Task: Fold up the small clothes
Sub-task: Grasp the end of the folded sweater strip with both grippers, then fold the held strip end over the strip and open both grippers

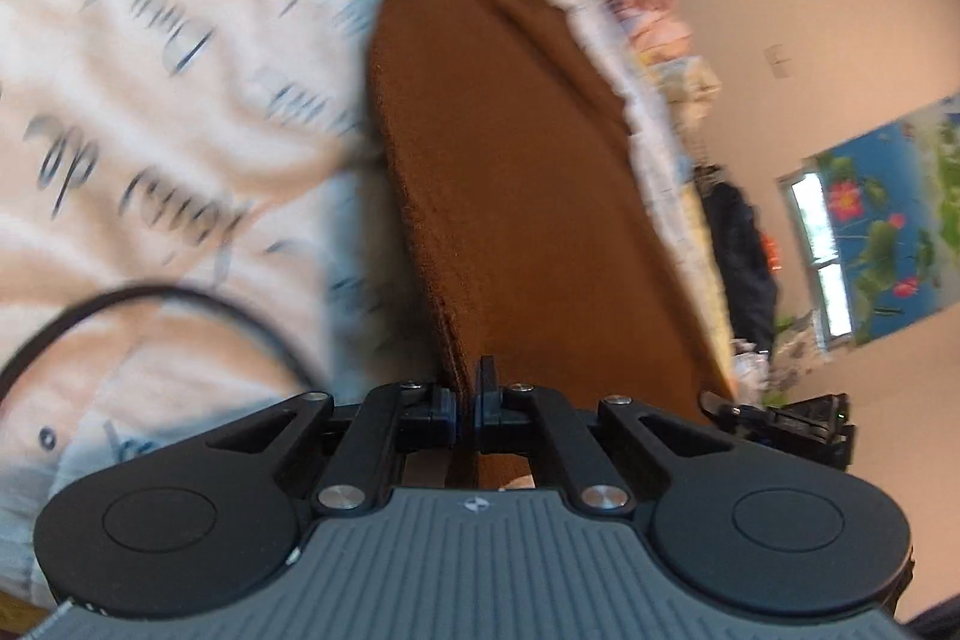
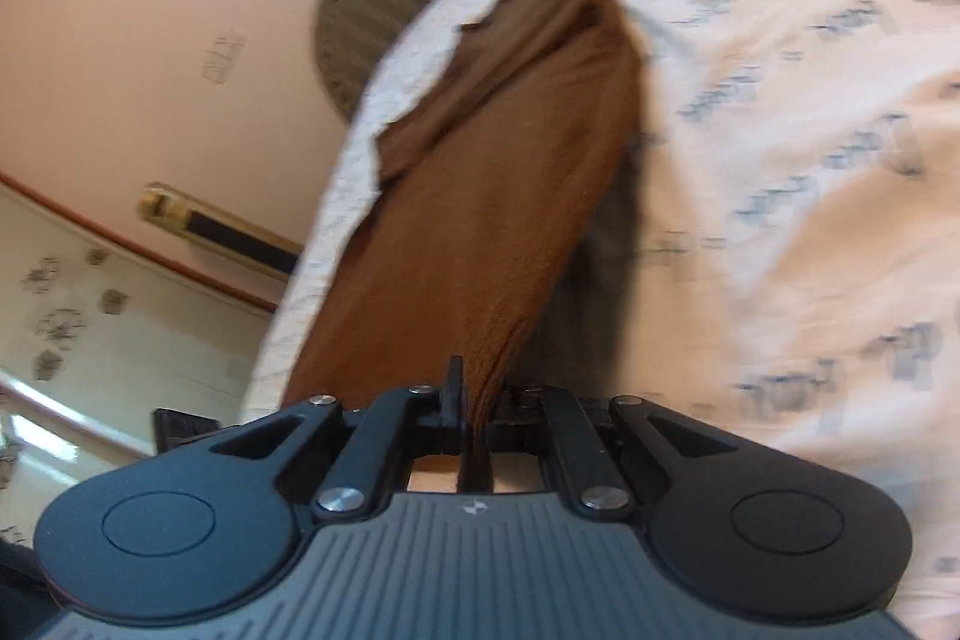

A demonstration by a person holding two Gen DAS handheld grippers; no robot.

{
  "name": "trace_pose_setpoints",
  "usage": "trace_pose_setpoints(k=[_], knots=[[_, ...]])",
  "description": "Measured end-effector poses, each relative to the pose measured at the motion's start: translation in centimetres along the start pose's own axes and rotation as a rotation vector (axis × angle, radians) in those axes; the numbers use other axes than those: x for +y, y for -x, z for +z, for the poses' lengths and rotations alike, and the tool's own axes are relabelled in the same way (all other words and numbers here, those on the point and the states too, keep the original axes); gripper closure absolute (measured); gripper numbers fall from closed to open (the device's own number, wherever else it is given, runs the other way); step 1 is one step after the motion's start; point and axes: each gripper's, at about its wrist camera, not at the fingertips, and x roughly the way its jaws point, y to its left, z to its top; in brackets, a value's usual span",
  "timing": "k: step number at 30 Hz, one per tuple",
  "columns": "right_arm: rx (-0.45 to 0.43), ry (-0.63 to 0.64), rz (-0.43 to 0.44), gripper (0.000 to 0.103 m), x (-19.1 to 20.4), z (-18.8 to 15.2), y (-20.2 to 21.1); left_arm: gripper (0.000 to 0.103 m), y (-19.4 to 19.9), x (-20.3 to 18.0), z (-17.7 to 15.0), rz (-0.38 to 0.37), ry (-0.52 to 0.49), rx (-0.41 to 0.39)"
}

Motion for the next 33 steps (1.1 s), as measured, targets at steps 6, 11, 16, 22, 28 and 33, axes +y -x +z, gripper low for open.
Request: trace_pose_setpoints(k=[6,11,16,22,28,33], knots=[[0.065,-0.072,-0.021,0.099,-2.3,-1.8,-2.8,0.098,1.0,-0.3,0.1,0.020,-0.052,-0.009],[0.013,-0.097,-0.060,0.086,-2.1,-0.5,-0.2,0.094,4.8,-1.6,1.8,0.017,-0.127,-0.086],[-0.274,0.097,-0.140,0.049,1.3,4.0,2.4,0.038,7.1,-4.5,5.4,0.117,-0.155,-0.422],[-0.328,0.159,-0.075,0.049,4.8,13.4,-7.3,0.052,-5.3,-10.0,8.1,0.307,-0.265,-0.438],[-0.269,0.334,-0.393,0.053,4.1,15.9,-17.1,0.046,-12.4,-10.3,6.4,0.520,-0.481,-0.385],[-0.317,0.329,-0.292,0.074,0.1,15.8,-14.6,0.044,-12.7,-9.6,5.6,0.548,-0.577,-0.374]])
